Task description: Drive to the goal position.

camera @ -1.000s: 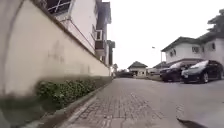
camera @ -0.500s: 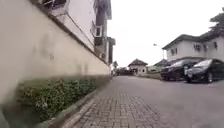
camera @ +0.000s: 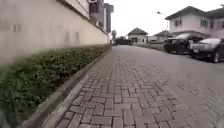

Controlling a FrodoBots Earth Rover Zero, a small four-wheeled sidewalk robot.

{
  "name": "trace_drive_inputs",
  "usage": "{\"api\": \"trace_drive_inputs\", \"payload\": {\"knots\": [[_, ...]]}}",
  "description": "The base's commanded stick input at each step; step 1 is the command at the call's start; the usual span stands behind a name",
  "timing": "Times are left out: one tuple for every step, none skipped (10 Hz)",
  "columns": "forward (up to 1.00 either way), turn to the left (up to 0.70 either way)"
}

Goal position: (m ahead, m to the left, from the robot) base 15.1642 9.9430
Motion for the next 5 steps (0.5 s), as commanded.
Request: {"api": "trace_drive_inputs", "payload": {"knots": [[0.7,0.0],[0.7,0.0],[0.7,0.0],[0.7,0.0],[0.7,0.0]]}}
